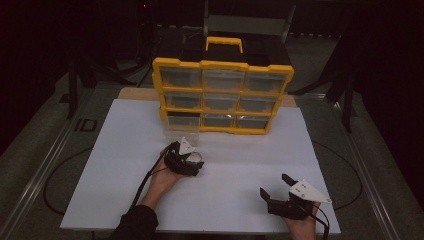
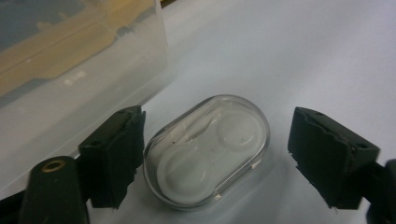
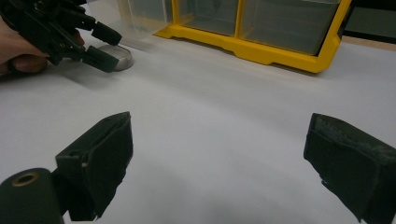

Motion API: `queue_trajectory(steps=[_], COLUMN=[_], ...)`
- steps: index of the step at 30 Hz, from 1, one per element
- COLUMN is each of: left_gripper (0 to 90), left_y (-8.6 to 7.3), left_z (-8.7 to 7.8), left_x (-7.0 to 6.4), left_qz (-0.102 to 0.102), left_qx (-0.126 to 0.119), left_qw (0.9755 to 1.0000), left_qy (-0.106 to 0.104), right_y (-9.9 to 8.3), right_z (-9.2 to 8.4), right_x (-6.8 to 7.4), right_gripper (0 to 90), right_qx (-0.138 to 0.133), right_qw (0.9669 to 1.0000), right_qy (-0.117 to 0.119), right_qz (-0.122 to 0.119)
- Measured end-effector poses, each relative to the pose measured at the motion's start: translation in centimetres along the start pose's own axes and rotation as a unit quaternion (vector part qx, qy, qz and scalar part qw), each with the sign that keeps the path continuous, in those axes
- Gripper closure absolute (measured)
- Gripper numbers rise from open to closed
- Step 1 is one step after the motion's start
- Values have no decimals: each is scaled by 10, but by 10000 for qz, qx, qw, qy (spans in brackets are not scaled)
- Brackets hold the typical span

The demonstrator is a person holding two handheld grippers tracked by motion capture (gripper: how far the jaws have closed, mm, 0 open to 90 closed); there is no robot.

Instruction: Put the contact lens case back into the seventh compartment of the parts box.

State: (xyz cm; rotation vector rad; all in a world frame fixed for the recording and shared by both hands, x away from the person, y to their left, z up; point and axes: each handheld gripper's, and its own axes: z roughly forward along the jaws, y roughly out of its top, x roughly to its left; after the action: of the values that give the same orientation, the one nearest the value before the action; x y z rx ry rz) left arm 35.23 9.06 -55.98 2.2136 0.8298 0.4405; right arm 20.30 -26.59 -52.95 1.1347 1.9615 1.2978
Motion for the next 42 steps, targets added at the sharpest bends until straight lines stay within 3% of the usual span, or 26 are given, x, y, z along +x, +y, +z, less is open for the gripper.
queue_trajectory(steps=[7,14,19,24,28,30,42], left_gripper=[310,377,477,444,461,496,502], left_y=[0,-1,-1,-3,-3,-2,-1], left_z=[-1,-7,-7,-4,-5,-5,-10], left_x=[0,-4,-4,3,4,3,2], left_qz=[2,134,197,38,61,106,100], left_qx=[112,228,254,205,204,205,164], left_qw=[9999,9996,9991,9987,9984,9985,9989], left_qy=[84,-85,-275,-476,-519,-506,-417], right_y=[0,0,0,0,0,0,0], right_z=[0,0,1,1,2,3,1], right_x=[0,0,0,1,2,2,0], right_gripper=[82,82,82,82,82,82,82], right_qx=[-5,11,22,36,48,52,33], right_qw=[10000,10000,10000,10000,10000,10000,10000], right_qy=[-1,-12,-13,8,24,27,10], right_qz=[-3,0,7,-12,-28,-29,9])
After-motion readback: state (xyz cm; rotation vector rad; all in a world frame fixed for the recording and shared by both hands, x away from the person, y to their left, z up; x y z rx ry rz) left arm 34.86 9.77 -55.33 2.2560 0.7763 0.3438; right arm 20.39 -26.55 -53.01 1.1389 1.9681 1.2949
